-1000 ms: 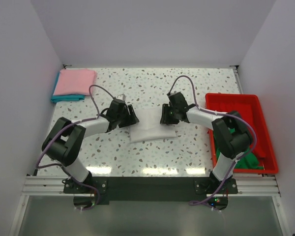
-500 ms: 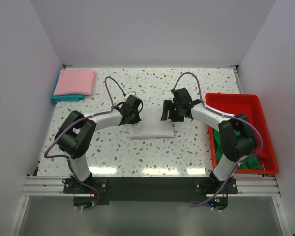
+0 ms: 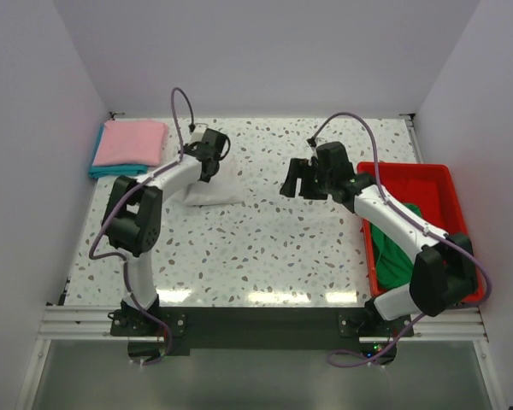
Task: Fold and stack the t-shirts
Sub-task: Neatly place the folded tshirt to the corner
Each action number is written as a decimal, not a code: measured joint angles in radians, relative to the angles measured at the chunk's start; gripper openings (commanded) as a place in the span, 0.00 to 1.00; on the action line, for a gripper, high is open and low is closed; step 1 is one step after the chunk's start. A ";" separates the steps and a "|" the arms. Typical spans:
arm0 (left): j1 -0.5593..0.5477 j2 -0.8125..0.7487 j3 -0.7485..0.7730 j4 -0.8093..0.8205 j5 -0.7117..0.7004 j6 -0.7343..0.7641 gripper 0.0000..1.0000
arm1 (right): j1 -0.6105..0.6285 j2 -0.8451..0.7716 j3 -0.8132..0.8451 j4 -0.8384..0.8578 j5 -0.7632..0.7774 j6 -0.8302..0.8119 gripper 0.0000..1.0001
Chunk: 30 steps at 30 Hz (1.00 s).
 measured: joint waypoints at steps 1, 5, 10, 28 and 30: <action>0.016 0.006 0.008 0.006 -0.018 0.025 0.00 | 0.000 -0.005 -0.023 0.004 -0.005 0.001 0.76; 0.072 0.030 0.040 0.071 -0.097 0.175 0.00 | 0.002 -0.022 -0.107 0.012 -0.033 0.011 0.76; 0.084 0.082 0.116 0.202 -0.161 0.380 0.00 | 0.029 -0.030 -0.166 0.049 -0.076 0.026 0.75; 0.188 0.253 0.522 0.331 -0.141 0.754 0.00 | 0.078 -0.051 -0.214 0.079 -0.134 0.029 0.75; 0.190 0.262 0.552 0.341 -0.124 0.778 0.00 | 0.079 -0.051 -0.214 0.079 -0.134 0.029 0.75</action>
